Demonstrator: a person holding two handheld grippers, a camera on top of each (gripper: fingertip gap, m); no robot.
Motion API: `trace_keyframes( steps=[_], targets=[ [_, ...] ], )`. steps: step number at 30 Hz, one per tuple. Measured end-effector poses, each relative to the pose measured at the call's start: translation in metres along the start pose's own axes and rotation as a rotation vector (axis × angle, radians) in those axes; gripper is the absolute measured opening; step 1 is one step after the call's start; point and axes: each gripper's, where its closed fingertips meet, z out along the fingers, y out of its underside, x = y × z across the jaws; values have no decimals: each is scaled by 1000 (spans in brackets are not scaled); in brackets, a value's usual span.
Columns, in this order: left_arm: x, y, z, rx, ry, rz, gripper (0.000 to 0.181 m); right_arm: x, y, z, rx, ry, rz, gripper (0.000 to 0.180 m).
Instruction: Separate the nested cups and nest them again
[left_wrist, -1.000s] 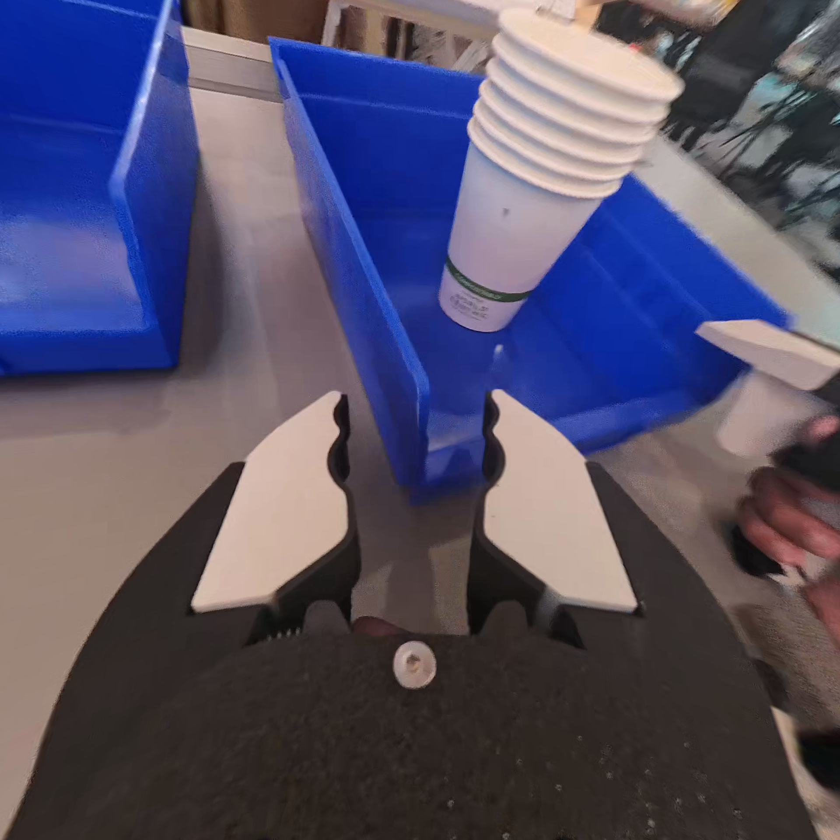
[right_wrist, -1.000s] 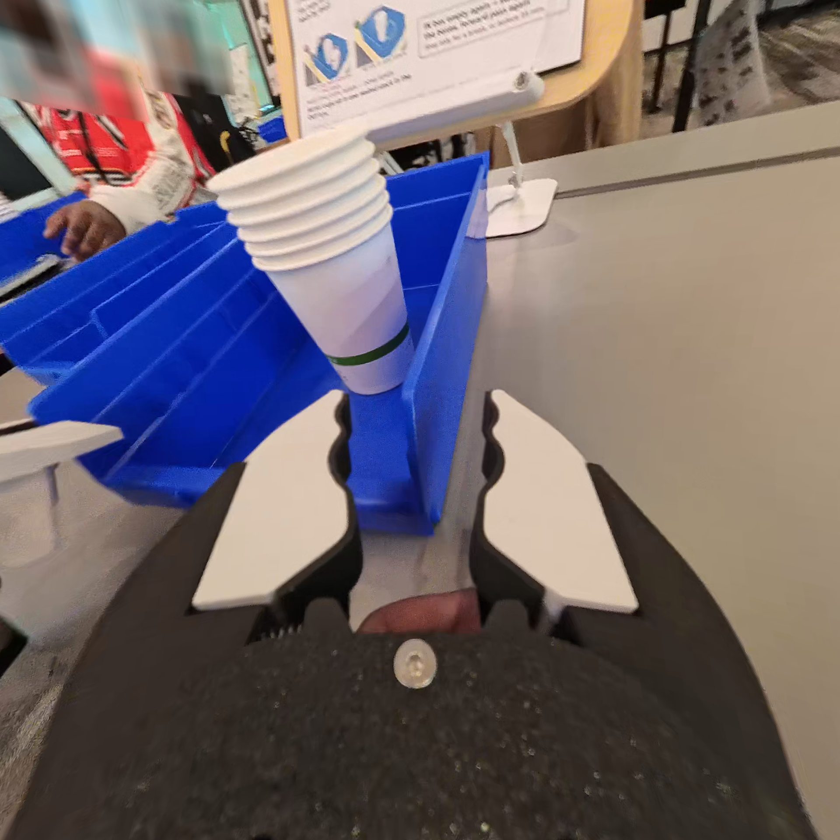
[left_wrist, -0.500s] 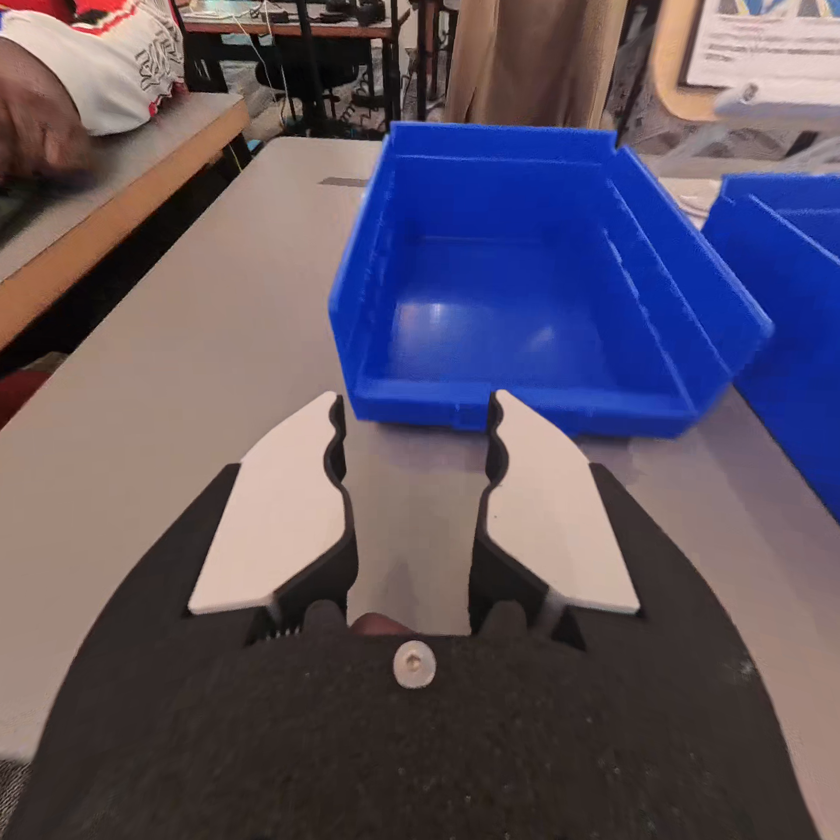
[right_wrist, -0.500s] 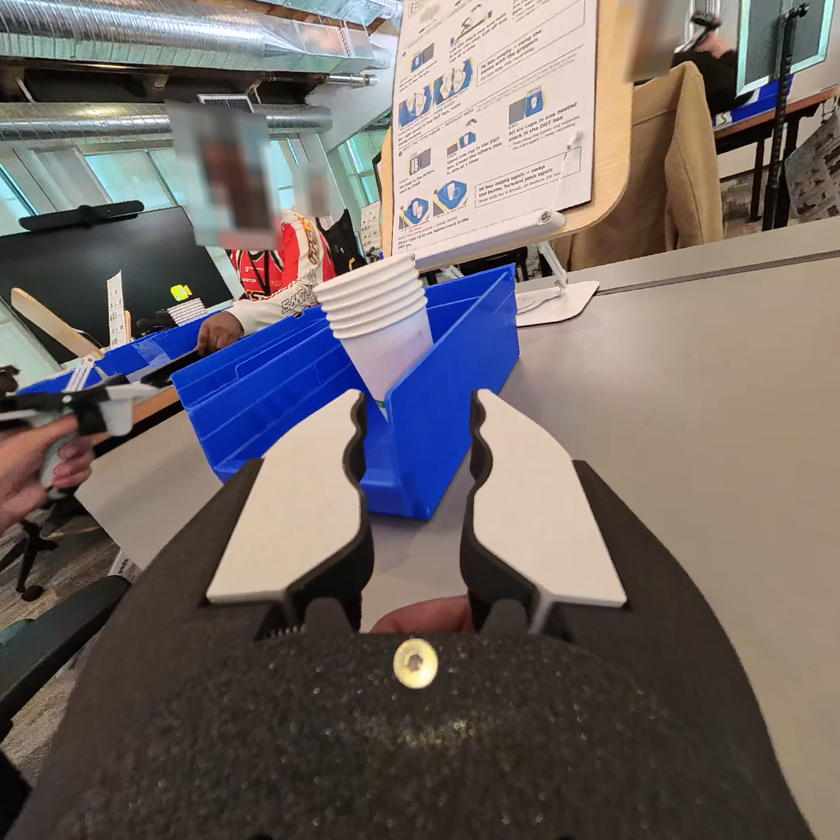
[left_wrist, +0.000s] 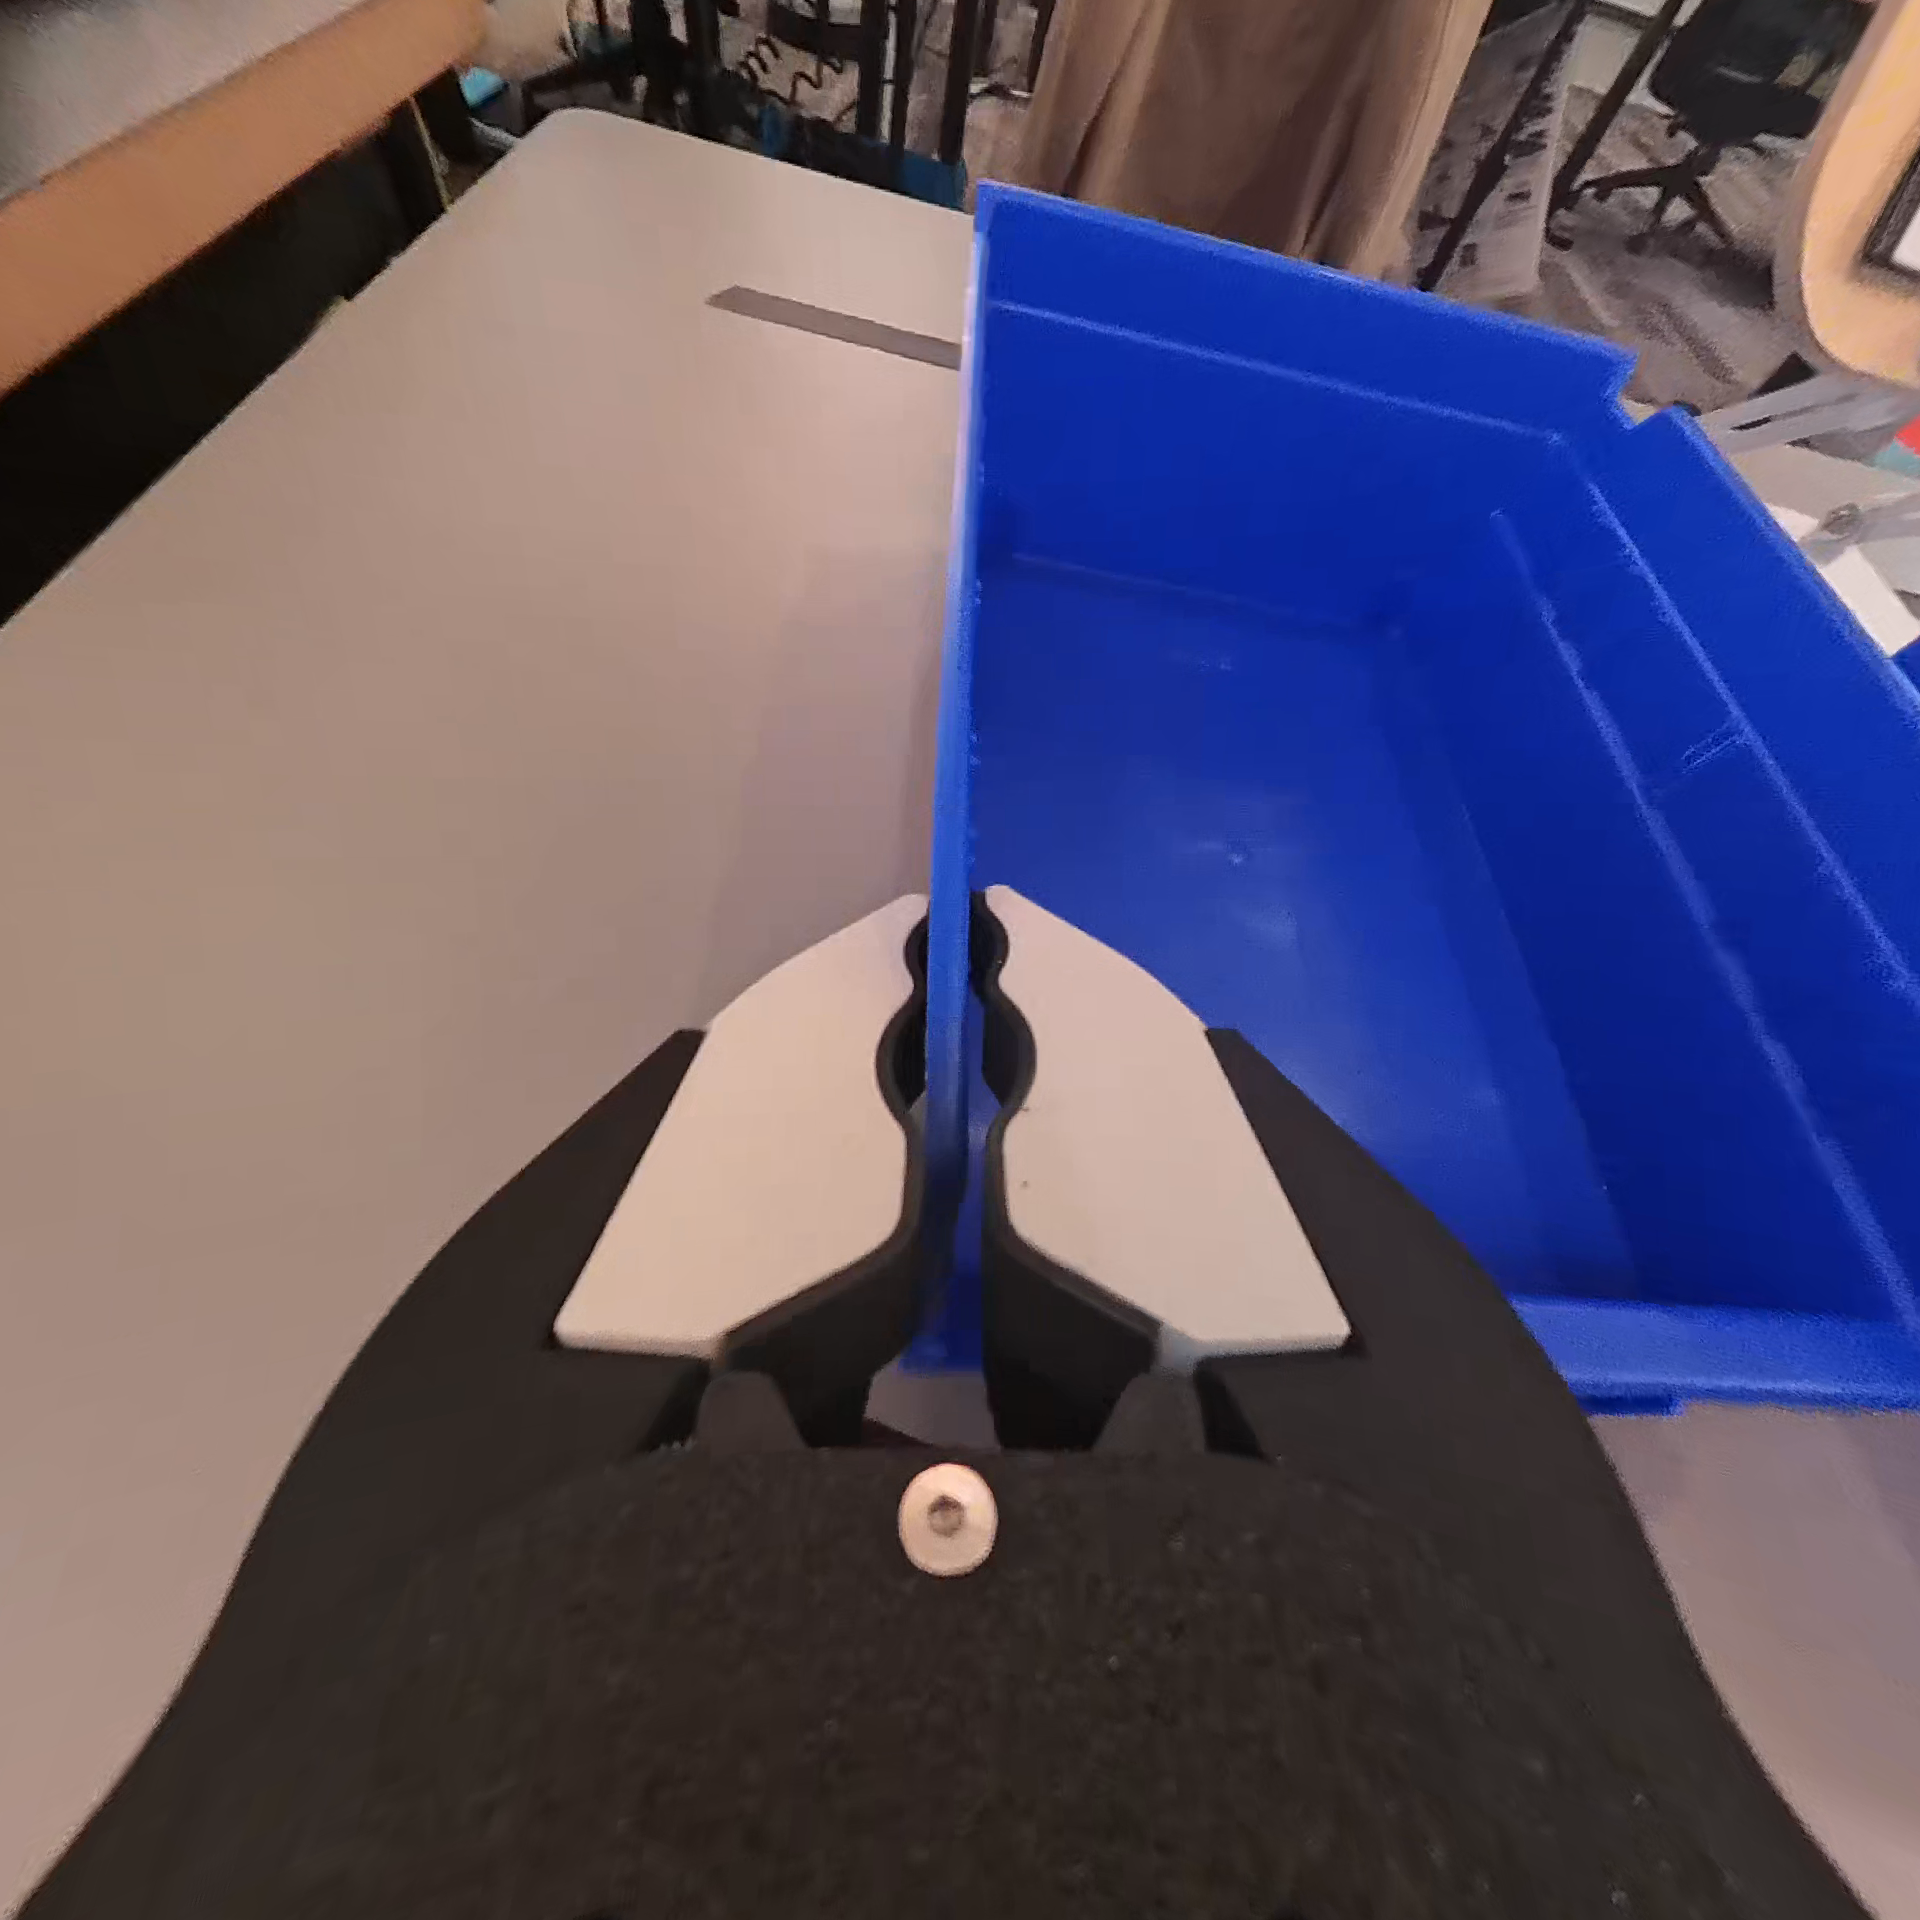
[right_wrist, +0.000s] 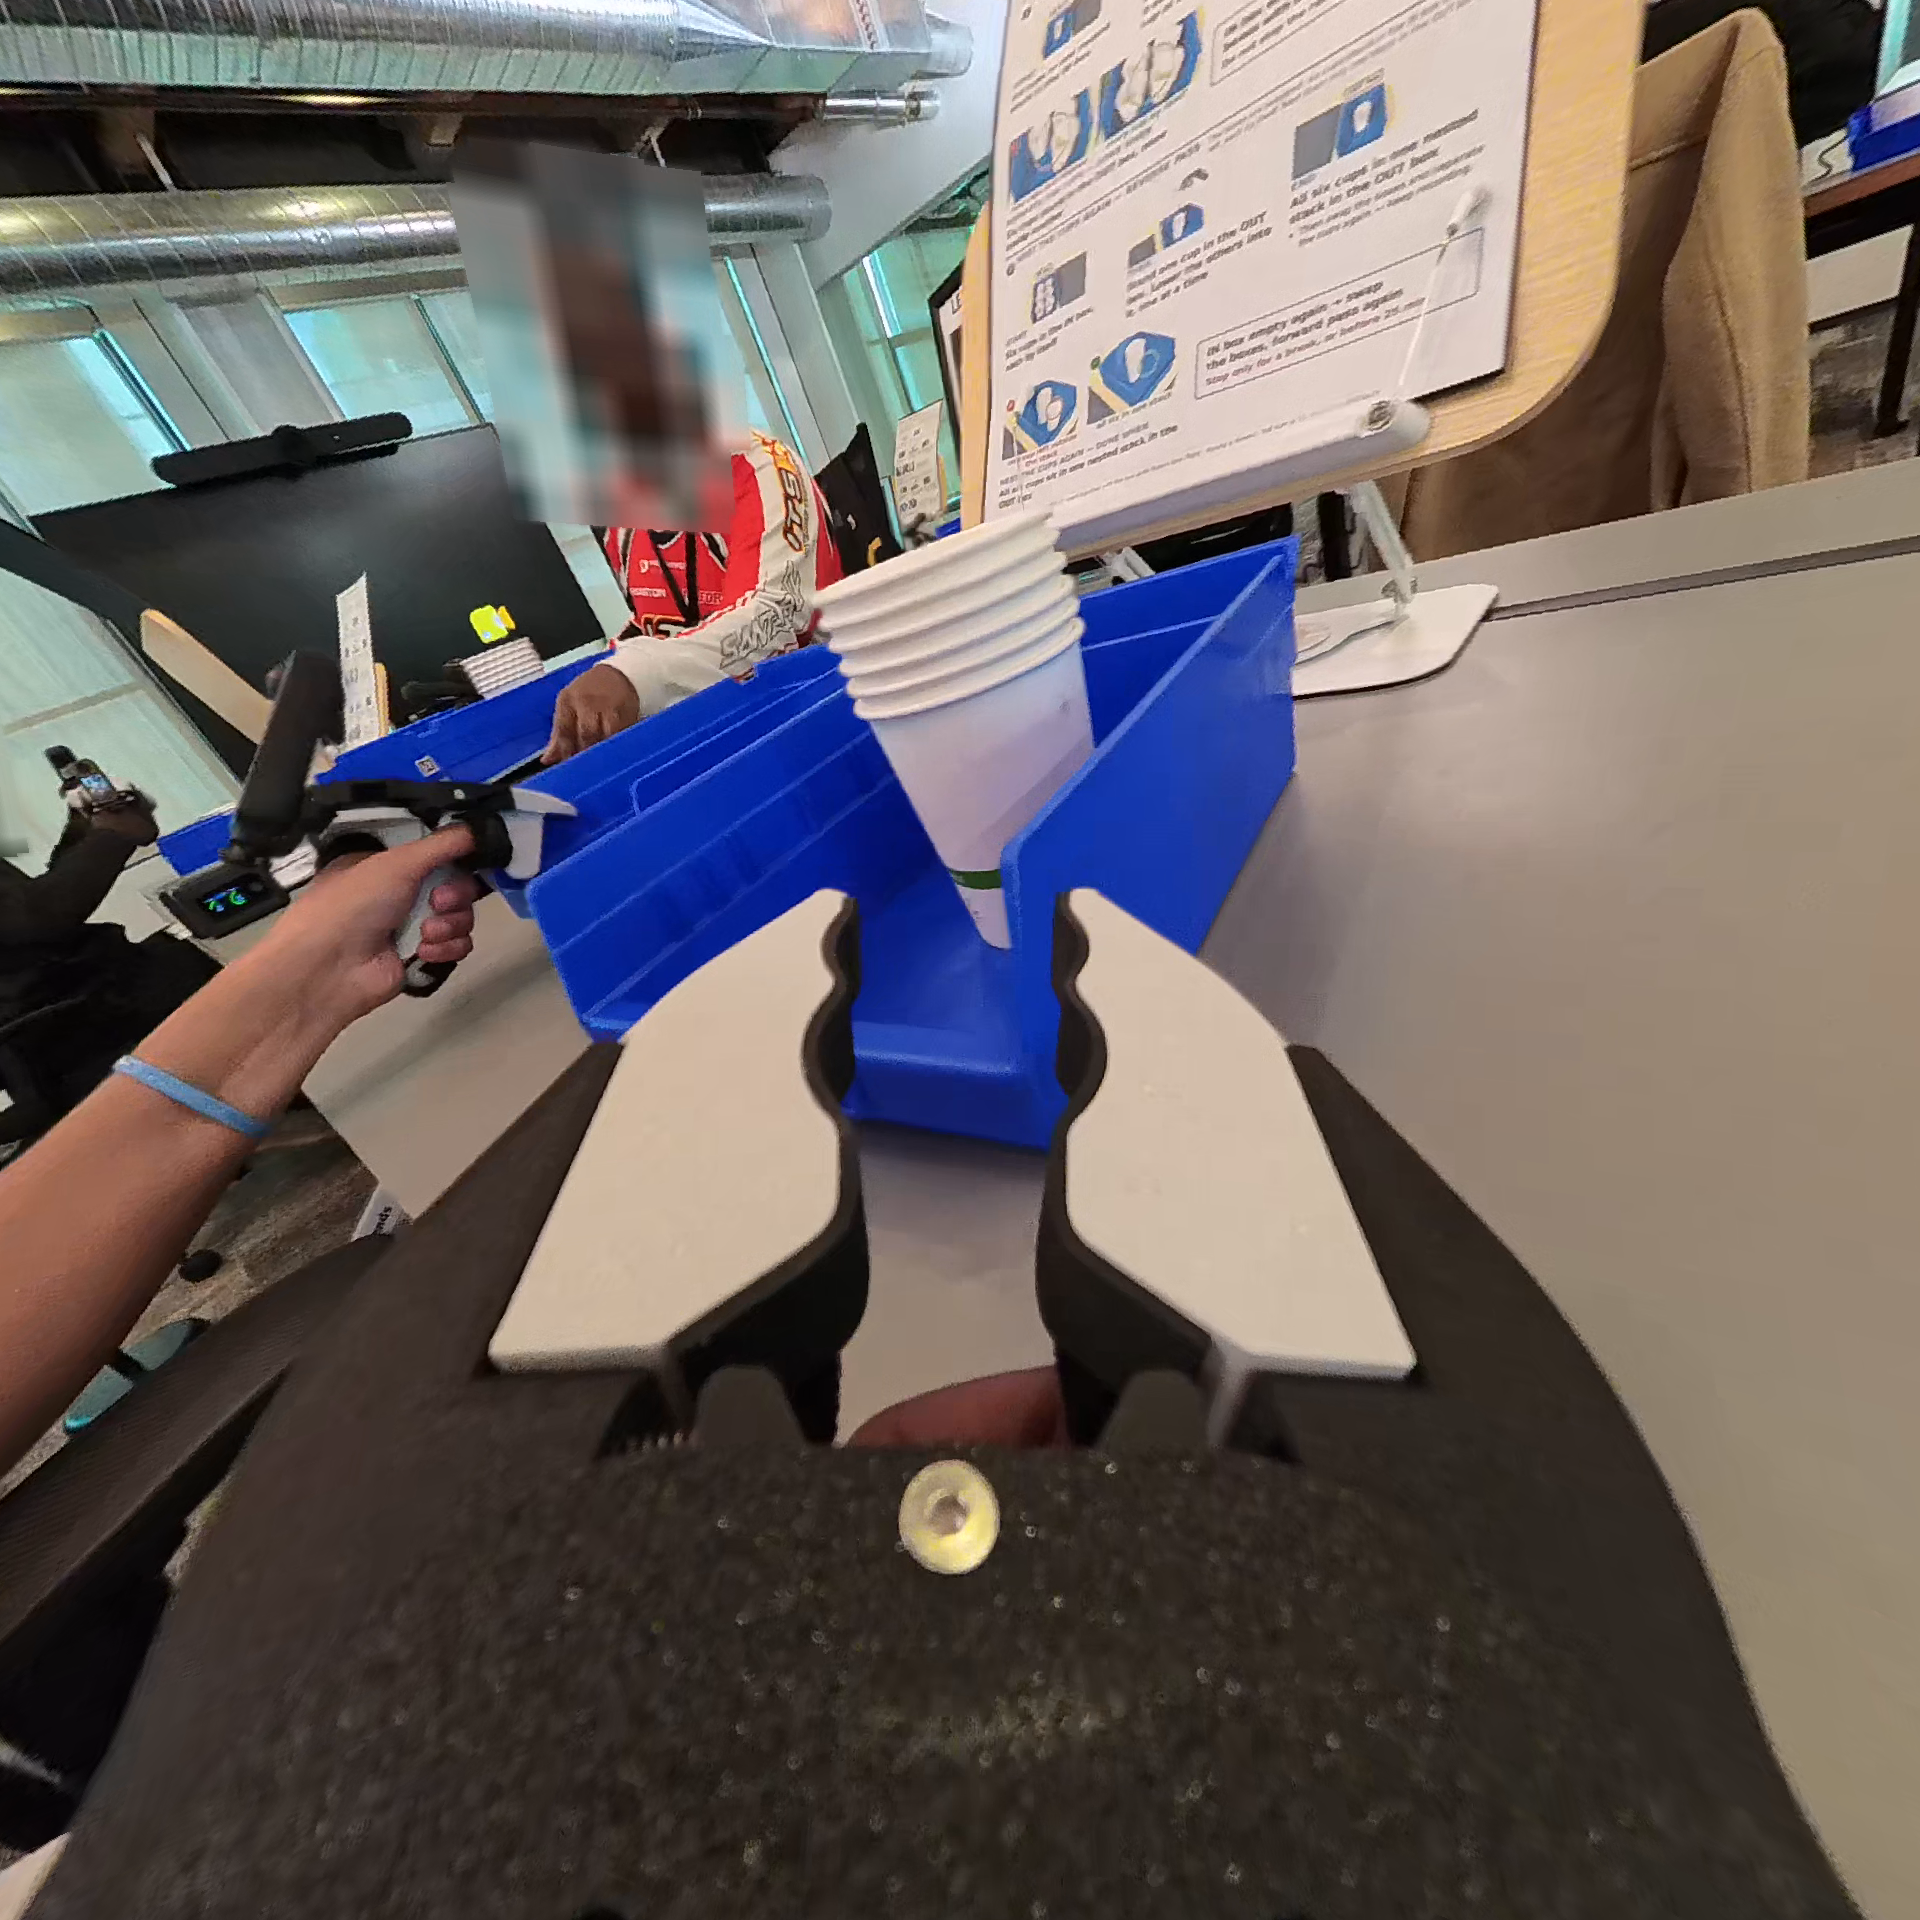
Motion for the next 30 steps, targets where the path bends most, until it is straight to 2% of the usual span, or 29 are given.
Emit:
trace_keyframes(
  steps=[6,9,13,15,16,17,18,19,21,25,27,30],
  targets=[
    [3,33,-65,33,-89,-51,5,-46,36,29,-130,13,-101,34],
    [6,56,-112,64,-119,-94,5,-97,70,63,-245,22,-254,46],
    [16,83,-165,122,-110,-161,6,-193,100,101,-296,-92,-284,57],
    [20,94,-185,142,-97,-179,5,-208,103,117,-278,-43,-349,59],
    [23,98,-193,150,-86,-188,5,-211,107,123,-282,-36,-379,66],
    [27,102,-199,160,-77,-191,5,-215,113,128,-304,-56,-379,66],
    [30,106,-205,165,-82,-185,5,-220,121,129,-340,-96,-339,57],
    [33,109,-210,169,-97,-169,6,-222,123,129,-354,-104,-297,37],
    [35,112,-220,192,-159,-122,5,-215,118,130,-326,-63,-290,17],
    [48,108,-241,323,-282,-18,5,-206,98,140,-249,17,-330,5],
    [62,91,-255,432,-306,17,6,-210,64,142,-136,29,-344,5],
    [90,43,-273,596,-302,68,5,-215,-10,136,63,55,-407,5]
  ],
)
